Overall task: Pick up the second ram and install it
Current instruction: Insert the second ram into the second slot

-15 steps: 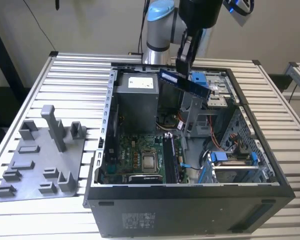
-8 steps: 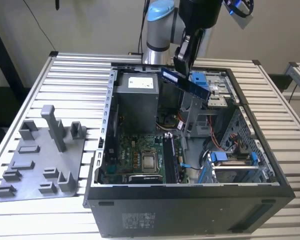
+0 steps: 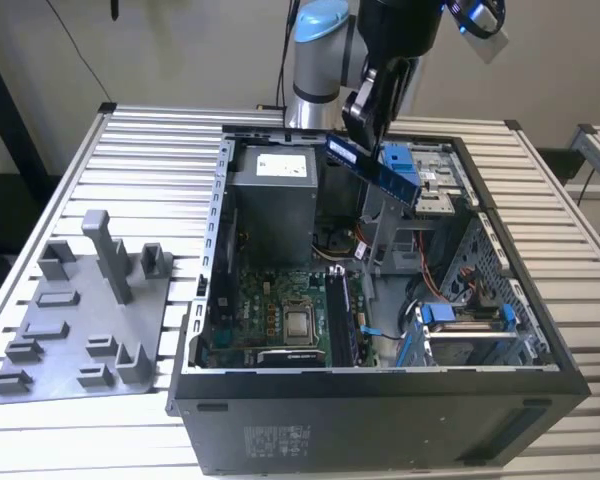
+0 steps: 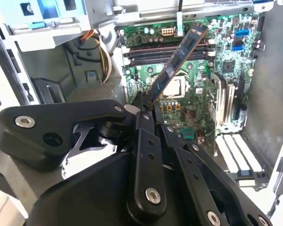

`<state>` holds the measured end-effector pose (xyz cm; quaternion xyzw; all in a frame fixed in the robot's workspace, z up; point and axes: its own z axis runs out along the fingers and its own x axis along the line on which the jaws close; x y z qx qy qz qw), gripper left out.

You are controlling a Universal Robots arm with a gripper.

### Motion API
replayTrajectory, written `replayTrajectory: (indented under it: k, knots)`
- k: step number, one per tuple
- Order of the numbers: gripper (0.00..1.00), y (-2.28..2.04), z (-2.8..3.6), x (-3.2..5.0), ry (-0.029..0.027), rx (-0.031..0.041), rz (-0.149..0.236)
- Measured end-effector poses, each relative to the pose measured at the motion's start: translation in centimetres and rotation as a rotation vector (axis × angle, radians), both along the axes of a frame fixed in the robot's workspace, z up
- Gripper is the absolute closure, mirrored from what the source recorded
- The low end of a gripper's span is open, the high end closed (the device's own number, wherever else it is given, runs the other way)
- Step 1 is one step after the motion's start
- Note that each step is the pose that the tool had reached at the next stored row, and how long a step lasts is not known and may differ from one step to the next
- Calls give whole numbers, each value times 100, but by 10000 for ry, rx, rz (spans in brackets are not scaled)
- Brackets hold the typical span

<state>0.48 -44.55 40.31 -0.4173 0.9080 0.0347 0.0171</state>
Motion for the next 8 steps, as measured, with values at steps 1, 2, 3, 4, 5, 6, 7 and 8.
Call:
replayTrajectory:
  k: [1, 2, 3, 4, 5, 6, 7, 8]
  knots:
    - [86, 0, 0, 0, 0, -1, -132]
    - [86, 0, 0, 0, 0, 0, -268]
    - [86, 0, -1, 0, 0, -1, -414]
    - [86, 0, -1, 0, 1, -2, -576]
    - [86, 0, -2, 0, 1, -3, -756]
    - [86, 0, -4, 0, 0, -1, -935]
    - [86, 0, -6, 0, 1, -2, -1119]
    - [86, 0, -8, 0, 1, -1, -1300]
